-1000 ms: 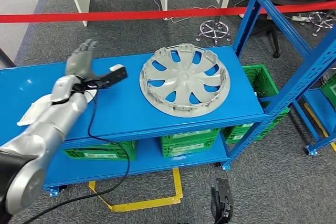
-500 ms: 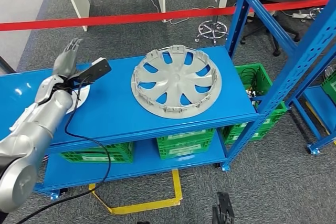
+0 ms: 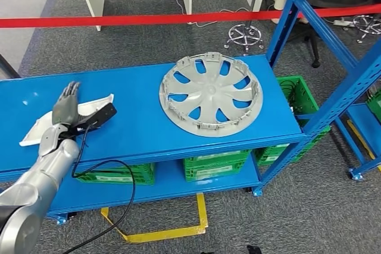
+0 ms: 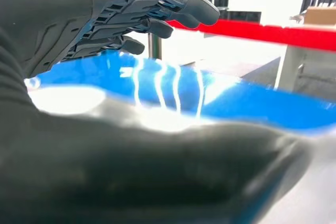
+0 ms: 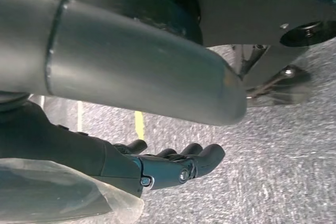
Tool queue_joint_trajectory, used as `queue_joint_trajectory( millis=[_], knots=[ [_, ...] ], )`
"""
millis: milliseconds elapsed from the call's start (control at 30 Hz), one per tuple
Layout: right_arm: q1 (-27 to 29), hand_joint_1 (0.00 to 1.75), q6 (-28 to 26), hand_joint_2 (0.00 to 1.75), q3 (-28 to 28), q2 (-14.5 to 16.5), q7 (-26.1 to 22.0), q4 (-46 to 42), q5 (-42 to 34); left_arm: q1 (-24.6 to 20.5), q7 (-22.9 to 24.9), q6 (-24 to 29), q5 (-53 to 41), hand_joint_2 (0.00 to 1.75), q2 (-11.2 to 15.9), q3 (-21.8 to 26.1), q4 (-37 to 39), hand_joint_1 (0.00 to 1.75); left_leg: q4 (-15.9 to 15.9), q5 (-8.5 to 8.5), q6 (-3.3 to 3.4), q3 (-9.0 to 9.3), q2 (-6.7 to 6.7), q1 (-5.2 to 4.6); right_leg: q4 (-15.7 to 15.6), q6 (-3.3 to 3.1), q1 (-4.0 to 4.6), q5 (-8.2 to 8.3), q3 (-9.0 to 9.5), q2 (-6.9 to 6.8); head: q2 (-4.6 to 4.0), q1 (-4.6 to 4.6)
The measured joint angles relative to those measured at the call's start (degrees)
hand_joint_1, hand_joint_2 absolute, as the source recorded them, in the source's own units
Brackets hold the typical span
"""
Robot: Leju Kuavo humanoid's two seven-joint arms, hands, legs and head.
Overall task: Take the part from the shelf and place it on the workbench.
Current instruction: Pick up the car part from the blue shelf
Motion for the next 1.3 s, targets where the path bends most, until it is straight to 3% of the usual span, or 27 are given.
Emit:
queue_joint_trajectory(
  millis=[67,100,200,267,367,400,433,467,567,600,667,733,800,900,933,967,1033,1100,1167,1300],
  knots=[
    [-0.1,0.00,-0.2,0.00,0.0,-0.2,0.8,0.0,0.4,0.8,-0.4,-0.2,0.1,1.75,0.6,0.4,0.0,0.00,0.2,-0.17,-0.37,0.02,-0.10,-0.16,-7.5,-0.29,0.03,2.84,3.78,-0.04,0.00,-0.01],
    [-0.1,0.00,-0.2,0.00,0.0,-0.3,1.2,0.0,0.6,1.1,-0.5,-0.3,0.1,1.75,0.9,0.6,0.0,0.00,0.2,-0.20,-0.64,0.00,-0.11,-0.26,-9.7,-0.41,0.07,3.30,4.97,-0.01,0.00,-0.04],
    [0.1,0.00,0.0,0.00,0.1,-0.4,1.8,0.0,1.2,1.9,-0.8,-0.6,0.1,1.75,1.7,1.1,0.0,0.00,0.1,-0.19,-1.48,0.02,-0.07,-0.29,-10.7,-1.01,0.12,3.29,5.74,0.19,0.01,-0.08],
    [0.1,0.00,0.4,0.00,0.2,-0.5,2.0,0.0,1.6,2.1,-0.9,-0.7,0.2,1.75,2.1,1.3,0.0,0.00,1.7,-1.54,-2.04,-0.53,-0.03,-0.16,-11.0,-1.71,-0.02,3.48,5.95,0.13,0.01,-0.17],
    [0.1,0.00,0.9,0.00,0.7,-0.5,2.0,0.0,2.1,2.4,-1.0,-0.9,0.2,1.75,2.6,1.6,0.0,0.00,12.0,-6.72,-2.62,-4.78,-0.01,-0.11,-11.0,-2.31,-0.06,3.41,6.24,0.07,0.00,-0.28],
    [0.1,0.00,0.9,0.00,0.8,-0.5,1.8,0.0,2.2,2.5,-1.0,-1.0,0.1,1.75,2.7,1.6,0.0,0.00,15.3,-7.85,-2.70,-6.26,-0.01,-0.10,-11.0,-2.37,-0.04,3.36,6.32,0.07,0.00,-0.27],
    [0.1,0.00,1.0,0.00,0.9,-0.5,1.7,0.1,2.4,2.6,-1.0,-1.1,-0.1,1.75,2.7,1.6,0.0,0.00,16.9,-7.95,-2.71,-6.97,-0.01,-0.10,-11.0,-2.42,-0.03,3.31,6.40,0.08,0.00,-0.27],
    [0.1,0.00,1.1,0.00,1.0,-0.5,1.5,0.1,2.5,2.6,-1.0,-1.1,-0.4,1.75,2.8,1.6,0.0,0.00,16.1,-6.87,-2.65,-6.59,-0.01,-0.10,-11.0,-2.44,-0.03,3.26,6.53,0.10,0.00,-0.27],
    [0.1,0.00,1.4,0.00,1.3,-0.4,0.8,0.1,3.1,2.2,-0.8,-1.2,-1.0,1.75,3.0,1.6,0.0,0.00,5.2,-1.21,-2.15,-1.53,-0.01,-0.18,-10.9,-2.19,0.11,2.91,6.95,0.25,0.00,-0.26],
    [0.0,0.00,1.5,0.00,1.4,-0.4,0.7,0.1,3.2,1.9,-0.8,-1.2,-1.1,1.75,3.1,1.6,0.0,0.00,2.4,-0.43,-1.96,-0.22,-0.02,-0.26,-10.8,-1.99,0.20,2.82,6.88,0.30,0.00,-0.25],
    [0.0,0.00,1.6,0.00,1.6,-0.4,0.5,0.2,3.3,1.6,-0.8,-1.1,-1.1,1.75,3.1,1.6,0.0,0.00,0.5,-0.61,-1.64,0.57,-0.07,-0.47,-10.8,-1.54,0.36,2.81,6.65,0.34,0.00,-0.19],
    [-0.1,0.00,1.8,0.00,1.7,-0.4,0.4,0.2,3.4,1.4,-0.8,-1.0,-1.2,0.87,3.1,1.6,0.0,0.00,0.1,-0.59,-1.15,0.71,-0.08,-0.33,-10.7,-1.04,0.33,2.51,6.50,0.31,0.00,-0.14],
    [-0.1,0.00,1.9,0.00,1.9,-0.4,0.4,0.2,3.6,1.2,-0.8,-0.6,-1.2,0.00,3.1,1.7,0.0,0.00,-0.3,-0.41,-0.47,0.93,0.02,-0.08,-7.7,-0.55,0.31,0.45,5.00,0.19,0.00,0.04],
    [0.0,0.00,1.9,0.00,2.0,-0.4,0.8,0.3,3.9,1.7,-1.5,1.0,-0.7,0.00,3.0,2.1,0.0,0.00,-0.3,-0.49,0.03,0.96,0.19,-0.08,2.9,-0.13,0.16,-4.25,-0.08,0.09,0.00,0.16],
    [0.1,0.00,1.9,0.00,2.0,-0.4,1.0,0.3,4.0,1.9,-2.0,1.8,-0.4,0.00,2.9,2.3,0.0,0.00,-0.3,-0.52,0.08,0.97,0.21,-0.09,4.8,-0.05,0.14,-4.54,-1.05,0.09,0.00,0.15],
    [0.1,0.00,1.9,0.00,2.0,-0.4,1.2,0.3,4.2,2.1,-2.5,2.6,-0.3,0.00,2.8,2.5,0.0,0.00,-0.3,-0.54,0.08,0.99,0.19,-0.09,4.6,-0.02,0.12,-3.75,-1.03,0.08,0.00,0.17],
    [0.1,0.00,1.9,0.00,2.1,-0.4,1.6,0.3,4.4,2.4,-3.4,3.7,-0.1,0.00,2.7,2.9,0.0,0.00,-0.1,-0.64,-0.07,1.07,0.10,-0.06,-1.6,-0.15,0.07,0.14,1.91,0.02,0.00,0.19],
    [0.0,0.00,2.0,0.00,2.3,-0.4,2.0,0.4,4.8,2.4,-4.0,4.3,0.0,0.00,2.6,3.2,-0.2,0.00,0.2,-0.78,-0.49,0.92,0.02,-0.27,-8.5,-0.37,0.09,2.55,5.47,-0.04,0.00,0.14],
    [0.0,0.00,2.1,0.00,2.5,-0.4,2.2,0.5,5.2,2.5,-4.4,4.4,0.0,0.00,2.6,3.5,-0.3,0.00,0.3,-0.68,-1.04,0.70,0.00,-0.43,-10.5,-0.60,0.23,2.52,6.65,0.06,0.00,0.06],
    [0.2,0.00,2.2,0.00,2.5,-0.4,2.4,0.5,5.4,2.6,-4.6,4.4,0.0,0.00,2.5,3.8,-0.3,0.00,0.2,-0.46,-1.42,0.71,0.01,-0.30,-10.4,-0.82,0.39,2.46,6.56,0.18,0.00,0.13]
  ],
)
